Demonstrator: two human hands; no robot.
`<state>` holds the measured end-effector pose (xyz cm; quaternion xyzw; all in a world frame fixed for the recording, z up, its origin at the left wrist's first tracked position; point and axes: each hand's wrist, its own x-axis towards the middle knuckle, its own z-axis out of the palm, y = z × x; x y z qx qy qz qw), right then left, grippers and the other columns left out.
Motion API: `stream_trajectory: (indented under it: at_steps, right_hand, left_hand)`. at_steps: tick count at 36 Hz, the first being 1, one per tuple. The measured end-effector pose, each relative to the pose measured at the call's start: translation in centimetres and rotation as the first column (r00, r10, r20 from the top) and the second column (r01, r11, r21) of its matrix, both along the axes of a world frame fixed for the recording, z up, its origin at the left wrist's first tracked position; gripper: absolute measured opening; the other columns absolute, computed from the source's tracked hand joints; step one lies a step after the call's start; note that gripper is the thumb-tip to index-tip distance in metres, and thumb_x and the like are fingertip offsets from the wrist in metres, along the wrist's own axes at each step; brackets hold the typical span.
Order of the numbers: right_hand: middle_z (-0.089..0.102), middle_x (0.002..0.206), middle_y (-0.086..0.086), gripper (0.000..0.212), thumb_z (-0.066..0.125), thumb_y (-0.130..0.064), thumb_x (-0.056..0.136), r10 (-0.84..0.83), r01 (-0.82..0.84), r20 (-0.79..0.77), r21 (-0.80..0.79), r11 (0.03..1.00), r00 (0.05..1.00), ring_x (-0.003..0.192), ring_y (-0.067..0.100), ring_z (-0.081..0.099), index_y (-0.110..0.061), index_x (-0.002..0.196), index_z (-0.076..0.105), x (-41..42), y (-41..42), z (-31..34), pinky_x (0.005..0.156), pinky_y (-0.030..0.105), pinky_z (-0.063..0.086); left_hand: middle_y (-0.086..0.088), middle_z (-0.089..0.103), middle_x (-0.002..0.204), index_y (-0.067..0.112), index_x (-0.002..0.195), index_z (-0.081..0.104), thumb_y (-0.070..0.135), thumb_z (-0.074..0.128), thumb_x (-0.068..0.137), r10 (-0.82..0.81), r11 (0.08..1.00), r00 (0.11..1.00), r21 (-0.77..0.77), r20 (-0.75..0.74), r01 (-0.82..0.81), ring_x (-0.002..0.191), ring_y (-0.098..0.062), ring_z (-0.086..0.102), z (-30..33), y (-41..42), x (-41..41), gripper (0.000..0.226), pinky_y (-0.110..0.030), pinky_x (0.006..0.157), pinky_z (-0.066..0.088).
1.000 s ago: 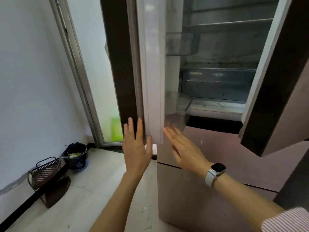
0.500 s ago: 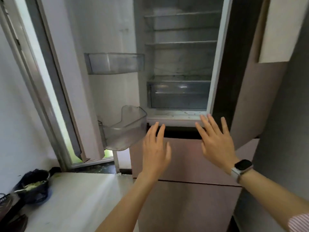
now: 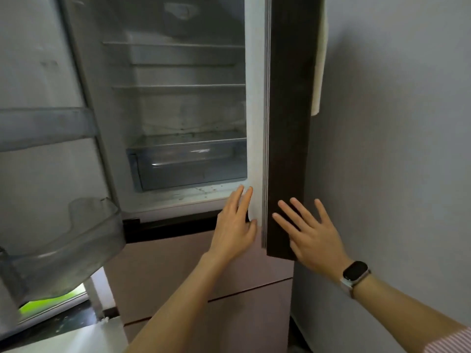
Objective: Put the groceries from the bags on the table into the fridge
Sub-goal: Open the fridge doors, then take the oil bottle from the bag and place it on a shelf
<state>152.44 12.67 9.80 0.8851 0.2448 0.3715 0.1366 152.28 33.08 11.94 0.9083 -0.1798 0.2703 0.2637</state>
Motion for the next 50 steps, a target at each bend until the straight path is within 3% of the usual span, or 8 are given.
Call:
stream_trajectory:
  at_steps: [4, 8, 15, 24, 28, 35, 43, 50]
  right_hand:
    - [0.028, 0.150, 0.003, 0.057, 0.038, -0.030, 0.083, -0.070, 0.069, -0.003, 0.206, 0.976, 0.998, 0.141, 0.023, 0.015, -0.022, 0.139, 0.032, -1.6, -3.4, -1.0, 0.112, 0.055, 0.015]
    - [0.030, 0.146, 0.009, 0.054, 0.043, -0.022, 0.089, -0.036, 0.057, -0.050, 0.500, 0.864, 0.998, 0.140, 0.028, 0.019, -0.012, 0.140, 0.031, -2.7, -5.5, -0.6, 0.108, 0.042, 0.029]
    - [-0.013, 0.154, 0.005, 0.073, 0.047, -0.017, 0.093, 0.039, 0.150, -0.222, 0.767, 0.624, 0.974, 0.144, 0.024, -0.005, -0.017, 0.145, -0.004, -1.5, -7.8, 0.8, 0.117, 0.038, 0.008]
    - [-0.010, 0.156, 0.011, 0.072, 0.044, -0.010, 0.093, -0.053, 0.312, -0.351, 0.739, 0.597, 0.935, 0.144, 0.026, 0.006, -0.006, 0.146, -0.004, 0.0, -11.5, 2.3, 0.115, 0.028, 0.012]
    - [0.008, 0.155, 0.016, 0.066, 0.045, -0.009, 0.089, -0.205, 0.327, -0.257, 0.672, 0.665, 0.944, 0.143, 0.032, 0.011, -0.005, 0.146, 0.012, -0.1, -10.5, 2.4, 0.116, 0.049, 0.016]
    - [0.047, 0.138, 0.012, 0.053, 0.032, -0.017, 0.080, 0.152, -0.036, -0.164, 0.555, 0.831, 0.975, 0.131, 0.029, 0.039, -0.008, 0.131, 0.044, -1.0, -2.1, 1.6, 0.109, 0.048, 0.029]
    - [0.064, 0.115, 0.010, 0.042, 0.035, -0.023, 0.086, 0.549, -0.220, -0.438, 0.603, 0.767, 0.712, 0.115, 0.030, 0.056, -0.008, 0.115, 0.062, -2.3, 12.6, -4.1, 0.097, 0.047, 0.046]
    - [0.050, 0.135, 0.005, 0.038, 0.040, -0.017, 0.096, 0.656, -0.421, -0.695, 0.522, 0.741, 0.293, 0.125, 0.020, 0.043, -0.016, 0.133, 0.046, -10.8, 25.5, -8.0, 0.101, 0.023, 0.029]
  left_hand:
    - [0.011, -0.017, 0.155, 0.042, 0.144, -0.007, 0.034, 0.050, 0.091, -0.112, 0.992, 0.994, 0.055, 0.013, 0.112, 0.143, -0.010, -0.013, 0.1, -3.1, 1.0, 0.078, -0.039, 0.115, 0.007]
    - [0.019, -0.016, 0.150, 0.038, 0.142, -0.015, 0.039, 0.049, 0.091, -0.246, 0.966, 0.969, 0.087, 0.029, 0.242, 0.140, -0.001, -0.014, 0.3, -6.7, 1.5, 0.082, -0.031, 0.115, 0.003]
    - [0.020, -0.011, 0.149, 0.028, 0.146, -0.009, 0.033, 0.049, 0.092, -0.397, 0.903, 0.918, 0.176, -0.014, 0.393, 0.140, -0.002, -0.012, 0.9, -12.3, 2.6, 0.080, -0.030, 0.115, 0.004]
    - [0.003, -0.015, 0.156, 0.037, 0.146, -0.007, 0.028, 0.045, 0.092, -0.238, 0.890, 0.961, 0.365, -0.142, 0.274, 0.144, -0.022, -0.015, 1.6, -16.0, 4.9, 0.076, -0.051, 0.115, -0.002]
    - [-0.003, -0.007, 0.158, 0.031, 0.148, 0.004, 0.023, 0.045, 0.092, -0.159, 0.934, 0.986, 0.318, -0.047, 0.166, 0.144, -0.024, -0.010, 1.9, -15.2, 4.2, 0.070, -0.053, 0.114, -0.002]
    - [-0.015, 0.038, 0.145, 0.016, 0.134, 0.044, 0.013, 0.064, 0.079, 0.081, 0.983, 0.973, 0.143, 0.217, -0.113, 0.135, -0.034, 0.035, -0.3, -6.7, 1.2, 0.059, -0.056, 0.103, 0.030]
    - [-0.013, 0.056, 0.129, 0.011, 0.121, 0.057, 0.021, 0.051, 0.076, 0.542, 0.837, 0.839, 0.063, 0.052, -0.544, 0.119, -0.030, 0.054, -5.4, 9.4, -8.4, 0.047, -0.050, 0.093, 0.044]
    - [-0.002, 0.059, 0.125, 0.015, 0.123, 0.057, 0.022, 0.052, 0.084, 0.829, 0.548, 0.530, 0.070, -0.180, -0.834, 0.118, -0.022, 0.053, -11.6, 19.1, -24.7, 0.040, -0.044, 0.100, 0.038]
